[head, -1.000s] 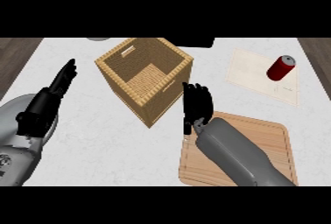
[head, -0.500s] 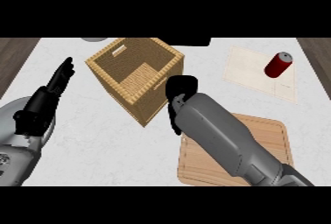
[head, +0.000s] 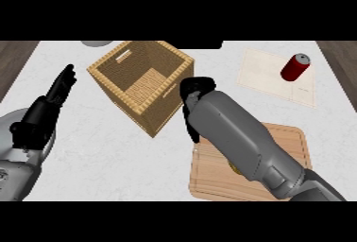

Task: Pick the squash from the cutting board and place it in the basket

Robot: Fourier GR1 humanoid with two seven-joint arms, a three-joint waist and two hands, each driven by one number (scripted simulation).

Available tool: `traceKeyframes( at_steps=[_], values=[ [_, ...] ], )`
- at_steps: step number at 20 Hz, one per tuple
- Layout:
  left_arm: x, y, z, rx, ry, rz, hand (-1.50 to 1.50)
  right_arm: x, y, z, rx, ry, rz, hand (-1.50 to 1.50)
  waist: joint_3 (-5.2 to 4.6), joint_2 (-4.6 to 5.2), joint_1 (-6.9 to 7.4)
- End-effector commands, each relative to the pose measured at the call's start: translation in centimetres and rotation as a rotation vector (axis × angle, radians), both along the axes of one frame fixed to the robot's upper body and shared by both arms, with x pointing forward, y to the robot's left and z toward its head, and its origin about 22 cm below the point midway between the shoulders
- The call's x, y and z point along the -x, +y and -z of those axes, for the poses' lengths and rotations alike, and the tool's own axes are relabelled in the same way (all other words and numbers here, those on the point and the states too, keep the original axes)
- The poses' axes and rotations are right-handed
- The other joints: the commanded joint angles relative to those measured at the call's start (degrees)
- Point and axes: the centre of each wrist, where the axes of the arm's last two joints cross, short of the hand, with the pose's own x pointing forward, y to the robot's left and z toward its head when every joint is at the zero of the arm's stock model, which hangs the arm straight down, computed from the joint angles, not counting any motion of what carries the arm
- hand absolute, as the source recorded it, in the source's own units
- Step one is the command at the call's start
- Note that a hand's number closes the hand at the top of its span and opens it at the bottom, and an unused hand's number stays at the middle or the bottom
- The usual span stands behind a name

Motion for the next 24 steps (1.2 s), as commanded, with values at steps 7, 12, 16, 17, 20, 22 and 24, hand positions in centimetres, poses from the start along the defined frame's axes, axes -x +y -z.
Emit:
traceKeyframes(
  at_steps=[7, 12, 16, 17, 20, 22, 24],
  values=[
    [0.3, 0.7, -0.6, 0.009, 0.011, -0.001, 0.0, 0.6, -2.5, 5.0, 0.282, 0.164, 0.08, -1.5, 0.09, 0.07, -0.52],
    [0.5, 2.5, -1.0, -0.023, -0.025, -0.012, 0.0, 2.3, -1.7, 6.6, 0.299, 0.184, 0.093, -1.5, 0.05, -0.09, -1.02],
    [0.5, 1.7, -1.5, 0.02, -0.009, -0.014, 0.0, 1.6, -3.6, 5.7, 0.314, 0.157, 0.102, -1.5, 0.08, 0.05, -0.59],
    [-0.8, 0.8, -1.3, 0.003, -0.005, -0.022, 0.0, 3.0, -2.3, 6.6, 0.311, 0.161, 0.07, -1.5, 0.07, 0.12, -1.31],
    [0.5, 1.6, 0.7, 0.0, 0.008, -0.023, 0.0, 2.5, -5.7, 6.3, 0.313, 0.155, 0.081, -1.5, 0.06, 0.16, -0.9],
    [1.5, 0.9, 0.7, -0.006, -0.013, -0.009, 0.0, 3.6, -6.3, 7.1, 0.291, 0.15, 0.095, -1.5, 0.08, 0.08, -0.58],
    [1.1, 0.4, 1.4, -0.014, -0.015, -0.014, 0.0, 4.5, -5.4, 7.3, 0.298, 0.134, 0.064, -1.5, 0.07, 0.23, -0.62]
  ],
)
